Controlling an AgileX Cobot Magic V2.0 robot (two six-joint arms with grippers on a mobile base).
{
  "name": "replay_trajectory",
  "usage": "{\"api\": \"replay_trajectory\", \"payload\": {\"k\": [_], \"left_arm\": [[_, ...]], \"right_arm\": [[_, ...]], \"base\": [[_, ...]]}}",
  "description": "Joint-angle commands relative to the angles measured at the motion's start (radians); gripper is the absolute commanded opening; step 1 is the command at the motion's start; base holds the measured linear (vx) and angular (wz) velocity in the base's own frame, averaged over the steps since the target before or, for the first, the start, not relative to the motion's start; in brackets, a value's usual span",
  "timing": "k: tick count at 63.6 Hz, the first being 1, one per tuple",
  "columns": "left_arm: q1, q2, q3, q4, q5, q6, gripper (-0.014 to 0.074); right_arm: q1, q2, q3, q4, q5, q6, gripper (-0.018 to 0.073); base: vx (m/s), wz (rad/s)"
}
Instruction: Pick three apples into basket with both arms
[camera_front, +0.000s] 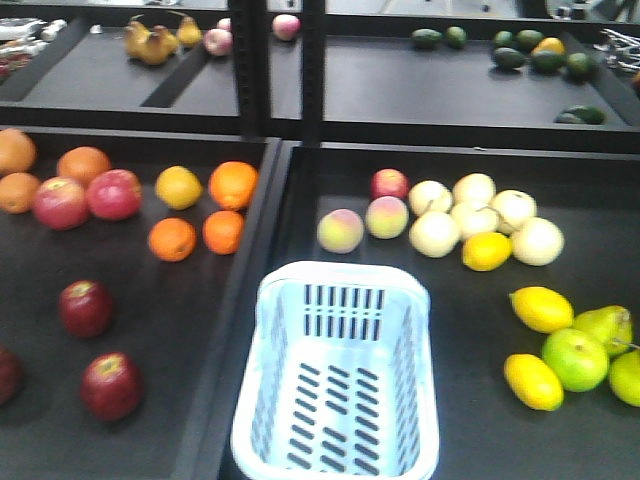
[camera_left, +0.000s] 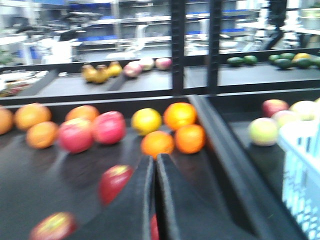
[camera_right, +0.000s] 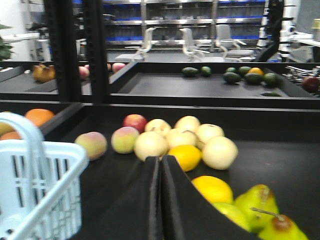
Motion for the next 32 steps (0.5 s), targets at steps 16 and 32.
{"api": "replay_trajectory", "payload": {"k": [16,32], "left_arm": [[0.003,-0.005,0.005,-0.004,-0.072,-0.008,-0.0006],[0.003,-0.005,0.005,-0.004,-0.072,-0.008,-0.0006]], "right_arm": [[-0.006,-0.010,0.014,-0.008,-0.079,0.000,-0.0008],[-0.006,-0.010,0.014,-0.008,-0.079,0.000,-0.0008]], "base": [[0.10,-0.37],[0.04,-0.15]]}}
